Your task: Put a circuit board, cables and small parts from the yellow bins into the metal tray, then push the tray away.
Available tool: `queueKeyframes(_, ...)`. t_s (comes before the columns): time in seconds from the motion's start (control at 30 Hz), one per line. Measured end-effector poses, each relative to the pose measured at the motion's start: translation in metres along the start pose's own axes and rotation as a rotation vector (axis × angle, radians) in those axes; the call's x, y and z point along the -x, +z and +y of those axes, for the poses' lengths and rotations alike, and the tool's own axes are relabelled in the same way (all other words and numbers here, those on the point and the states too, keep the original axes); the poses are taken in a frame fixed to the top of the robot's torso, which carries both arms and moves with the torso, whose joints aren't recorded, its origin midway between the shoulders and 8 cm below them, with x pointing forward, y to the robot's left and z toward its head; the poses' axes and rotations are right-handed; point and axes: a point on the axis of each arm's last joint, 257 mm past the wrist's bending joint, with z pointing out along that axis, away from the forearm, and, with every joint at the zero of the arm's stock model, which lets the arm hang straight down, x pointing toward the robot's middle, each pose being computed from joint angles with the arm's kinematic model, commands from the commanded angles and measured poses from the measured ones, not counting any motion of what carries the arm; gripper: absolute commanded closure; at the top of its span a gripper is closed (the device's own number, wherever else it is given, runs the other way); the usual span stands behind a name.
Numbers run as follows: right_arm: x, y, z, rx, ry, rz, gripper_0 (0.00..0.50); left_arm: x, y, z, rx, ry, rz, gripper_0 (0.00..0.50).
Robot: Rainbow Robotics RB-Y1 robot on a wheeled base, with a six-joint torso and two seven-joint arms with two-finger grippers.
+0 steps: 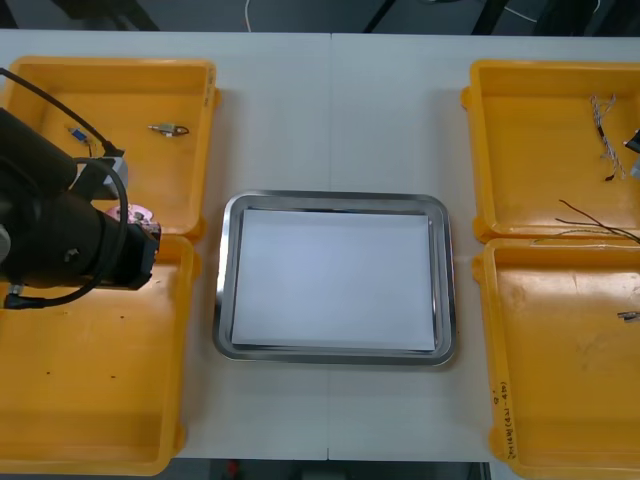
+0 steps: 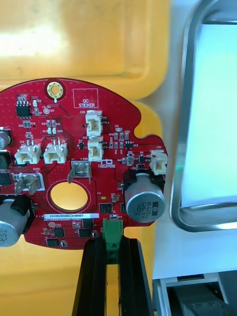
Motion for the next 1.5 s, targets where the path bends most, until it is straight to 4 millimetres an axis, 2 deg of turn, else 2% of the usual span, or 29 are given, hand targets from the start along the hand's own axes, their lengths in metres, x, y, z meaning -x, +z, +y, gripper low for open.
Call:
queueKeyframes(0.3,0.0,0.0,0.0,-0.001,0.0,0.0,0.5,0.012,0.009,-0.032,-0.01,0.089,0.029,0.5)
queueKeyframes(0.63,0.0,0.0,0.0,-0.001,0.0,0.0,0.5,0.02,0.027,-0.084,-0.046,0.112,0.055,0.5)
queueKeyframes(0.83,0.0,0.0,0.0,-0.001,0.0,0.0,0.5,0.016,0.039,-0.115,-0.049,0.105,0.051,0.5)
queueKeyframes(1.03,0.0,0.0,0.0,-0.001,-0.001,0.002,0.5,0.0,0.049,-0.142,-0.05,0.055,0.062,0.499)
queueKeyframes(1.23,-0.001,0.0,0.0,0.001,-0.001,0.004,0.5,-0.014,0.063,-0.154,-0.029,0.05,0.067,0.5)
queueKeyframes(1.5,-0.001,0.0,0.0,0.001,-0.001,0.005,0.5,-0.027,0.096,-0.157,0.014,0.066,0.086,0.498)
